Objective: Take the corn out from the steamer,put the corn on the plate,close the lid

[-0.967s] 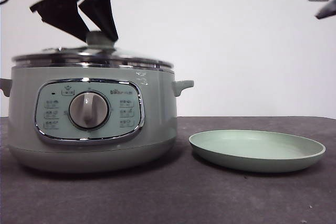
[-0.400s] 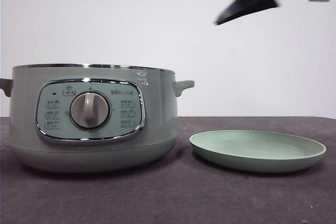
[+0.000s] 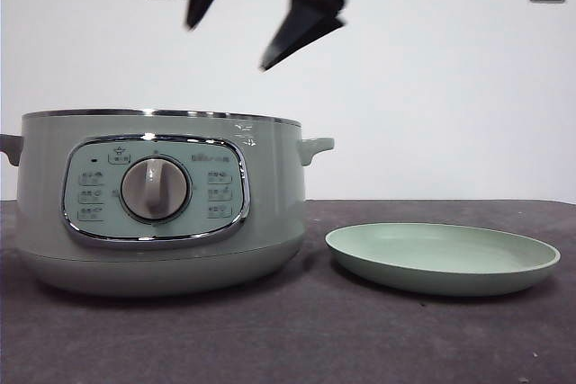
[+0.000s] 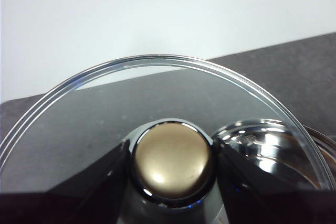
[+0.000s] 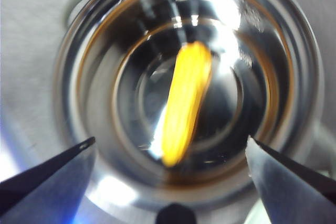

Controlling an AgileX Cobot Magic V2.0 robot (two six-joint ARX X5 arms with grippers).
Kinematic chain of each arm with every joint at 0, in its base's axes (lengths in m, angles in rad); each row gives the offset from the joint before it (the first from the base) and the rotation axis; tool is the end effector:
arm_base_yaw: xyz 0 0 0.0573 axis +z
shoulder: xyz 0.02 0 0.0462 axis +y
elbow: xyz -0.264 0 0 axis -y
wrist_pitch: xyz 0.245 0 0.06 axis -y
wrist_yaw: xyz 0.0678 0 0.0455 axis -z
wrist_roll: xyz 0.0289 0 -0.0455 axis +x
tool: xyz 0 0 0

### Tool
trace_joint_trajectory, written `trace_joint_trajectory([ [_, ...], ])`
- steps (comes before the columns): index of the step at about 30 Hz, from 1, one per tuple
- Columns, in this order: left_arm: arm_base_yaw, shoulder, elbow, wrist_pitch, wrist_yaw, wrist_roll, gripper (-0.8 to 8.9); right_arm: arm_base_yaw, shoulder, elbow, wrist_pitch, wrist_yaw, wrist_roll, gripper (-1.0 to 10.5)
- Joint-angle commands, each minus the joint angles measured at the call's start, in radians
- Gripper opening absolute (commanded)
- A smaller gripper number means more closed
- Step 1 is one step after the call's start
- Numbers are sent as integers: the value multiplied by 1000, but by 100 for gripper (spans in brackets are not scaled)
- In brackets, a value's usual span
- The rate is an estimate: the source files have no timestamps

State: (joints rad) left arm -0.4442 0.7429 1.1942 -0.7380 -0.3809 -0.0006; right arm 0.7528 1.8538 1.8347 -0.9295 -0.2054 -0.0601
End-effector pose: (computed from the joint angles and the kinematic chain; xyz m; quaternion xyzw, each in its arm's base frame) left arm 0.1045 -0.0378 0.4162 0.0570 0.1309 -0.0313 0.9893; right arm 0.2848 0.2749 0.3342 -0.1471 0.4272 0.4231 0.7854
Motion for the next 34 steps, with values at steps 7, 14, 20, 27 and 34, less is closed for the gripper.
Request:
trace_joint_trajectory([
  [7, 1, -29, 8, 18, -11, -3, -9, 50, 249, 162, -3, 117, -53, 471],
  [14, 1, -29, 8, 18, -10, -3, -9, 59, 337, 162, 33, 116, -65, 444],
  [20, 1, -28, 8, 18, -11, -3, -9, 60, 379, 162, 52, 103, -68, 371],
  [27, 1, -27, 8, 18, -11, -2, -9, 61, 410, 162, 49, 100, -68, 148],
  [34, 1, -27, 8, 10, -11, -2, -9, 67, 397, 164, 50, 101, -59, -13],
])
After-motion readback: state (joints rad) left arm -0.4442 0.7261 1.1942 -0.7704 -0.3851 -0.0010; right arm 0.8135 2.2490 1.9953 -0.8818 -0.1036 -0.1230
